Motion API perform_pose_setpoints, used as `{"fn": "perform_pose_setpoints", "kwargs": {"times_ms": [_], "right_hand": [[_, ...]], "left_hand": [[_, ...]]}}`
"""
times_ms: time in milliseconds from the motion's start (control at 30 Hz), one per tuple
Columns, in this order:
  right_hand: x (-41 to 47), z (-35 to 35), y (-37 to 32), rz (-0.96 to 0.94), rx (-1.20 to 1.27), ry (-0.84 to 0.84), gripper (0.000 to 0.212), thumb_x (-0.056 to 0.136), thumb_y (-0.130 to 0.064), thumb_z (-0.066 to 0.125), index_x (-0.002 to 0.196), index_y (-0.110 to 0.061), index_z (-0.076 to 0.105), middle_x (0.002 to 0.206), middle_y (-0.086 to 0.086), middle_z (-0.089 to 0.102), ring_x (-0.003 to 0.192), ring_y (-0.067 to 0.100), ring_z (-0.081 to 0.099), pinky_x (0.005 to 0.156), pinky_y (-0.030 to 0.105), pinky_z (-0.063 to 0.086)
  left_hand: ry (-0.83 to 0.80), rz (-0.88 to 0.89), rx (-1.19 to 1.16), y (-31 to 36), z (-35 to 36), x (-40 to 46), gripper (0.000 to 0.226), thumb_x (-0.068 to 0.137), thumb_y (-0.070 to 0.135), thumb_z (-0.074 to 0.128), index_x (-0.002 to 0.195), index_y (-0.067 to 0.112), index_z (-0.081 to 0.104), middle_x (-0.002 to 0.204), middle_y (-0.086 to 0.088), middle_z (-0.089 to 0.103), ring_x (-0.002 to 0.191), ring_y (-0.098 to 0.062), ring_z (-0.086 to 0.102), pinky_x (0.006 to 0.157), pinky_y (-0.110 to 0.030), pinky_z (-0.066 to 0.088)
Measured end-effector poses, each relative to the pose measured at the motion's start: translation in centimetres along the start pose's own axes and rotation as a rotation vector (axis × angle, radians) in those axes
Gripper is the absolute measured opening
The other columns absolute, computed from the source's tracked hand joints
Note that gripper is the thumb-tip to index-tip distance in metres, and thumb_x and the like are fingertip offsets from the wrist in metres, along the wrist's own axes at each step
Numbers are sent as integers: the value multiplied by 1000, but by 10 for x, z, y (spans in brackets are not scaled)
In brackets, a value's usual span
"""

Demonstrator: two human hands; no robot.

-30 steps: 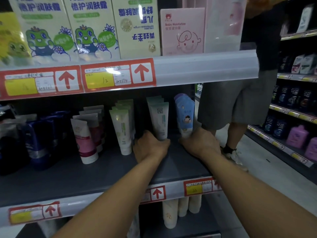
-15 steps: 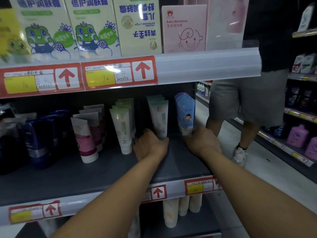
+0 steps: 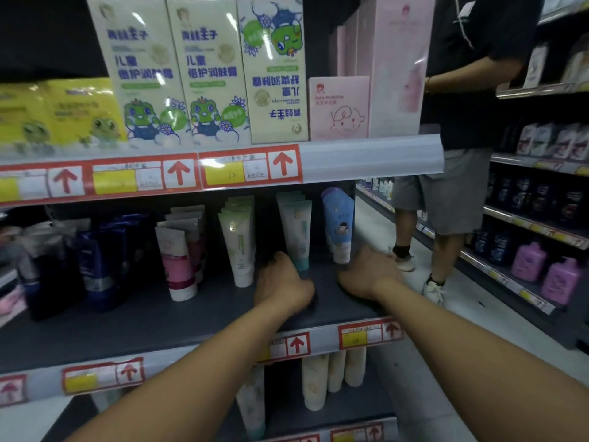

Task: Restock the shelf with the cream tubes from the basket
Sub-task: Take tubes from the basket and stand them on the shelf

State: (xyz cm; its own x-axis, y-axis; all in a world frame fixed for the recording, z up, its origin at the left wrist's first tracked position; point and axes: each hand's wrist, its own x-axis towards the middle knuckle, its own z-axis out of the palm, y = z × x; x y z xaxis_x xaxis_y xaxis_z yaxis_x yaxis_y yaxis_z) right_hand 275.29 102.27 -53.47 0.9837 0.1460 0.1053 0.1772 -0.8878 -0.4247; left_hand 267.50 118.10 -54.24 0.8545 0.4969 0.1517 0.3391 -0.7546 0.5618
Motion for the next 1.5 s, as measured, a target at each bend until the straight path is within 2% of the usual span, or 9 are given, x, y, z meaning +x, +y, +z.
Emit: {"fn": "perform_pose_setpoints", "kwargs": {"times_ms": [167,267,500,833,933,1100,1200,1367,1500], "right_hand": [[-39,-19,-9,-70,-84,-7,64,86,-53,63,135,-13,49,133,10,60,120,30,59,86,38,49],[-67,-21,-10,-78,-16,28,47,88,-46,61,120,-13,50,127,13,61,115,31,59,80,36,48],[-136,-13,-10,-136,40,188,34,87,-40,59,109,-14,54,118,12,55,114,31,53,84,41,52],[-210,12,-18,-271,141,212,23,88,-31,58,107,-19,63,105,0,59,101,21,57,77,38,53],[-228,34,-21,-270,170,178,14,83,-29,56,88,-19,63,95,-1,60,93,22,60,73,39,55],[-256,78,-19,-296,152,69,12,86,-29,58,92,-21,63,91,-4,60,85,19,60,66,35,51],[-268,108,-14,-277,137,12,16,87,-30,58,98,-22,66,96,-2,62,90,20,60,71,36,53],[-281,165,2,-255,86,-126,11,86,-33,58,85,-22,59,86,-2,59,81,19,59,67,38,54],[-286,210,22,-218,13,-235,15,83,-31,57,87,-17,62,92,3,64,87,24,64,70,37,55]], "left_hand": [[-43,101,50,0,-23,-35,59,88,39,72,137,19,49,133,-6,61,120,-27,60,87,-38,54],[-9,138,79,-2,-39,-57,58,88,40,67,139,18,49,133,-6,61,119,-28,60,86,-39,53],[55,160,109,-17,-73,-112,47,87,34,64,130,17,54,128,-8,62,115,-31,61,87,-42,55],[164,145,13,-64,-104,-170,37,89,28,62,125,22,59,120,-2,66,107,-28,63,76,-35,44],[151,120,-11,-83,-102,-184,29,88,28,62,117,24,60,113,1,67,102,-27,63,77,-37,49],[93,48,-40,-121,-83,-200,18,85,27,62,103,29,62,100,3,70,93,-27,66,80,-40,58],[37,-1,-33,-145,-63,-207,19,84,29,62,102,33,62,98,5,71,92,-26,67,76,-36,54],[-89,-74,-7,-192,-14,-224,11,83,35,61,93,31,60,92,5,73,92,-26,69,75,-37,55],[-202,-137,19,-230,28,-236,16,84,33,61,99,28,63,98,1,74,97,-28,70,82,-40,58]]}}
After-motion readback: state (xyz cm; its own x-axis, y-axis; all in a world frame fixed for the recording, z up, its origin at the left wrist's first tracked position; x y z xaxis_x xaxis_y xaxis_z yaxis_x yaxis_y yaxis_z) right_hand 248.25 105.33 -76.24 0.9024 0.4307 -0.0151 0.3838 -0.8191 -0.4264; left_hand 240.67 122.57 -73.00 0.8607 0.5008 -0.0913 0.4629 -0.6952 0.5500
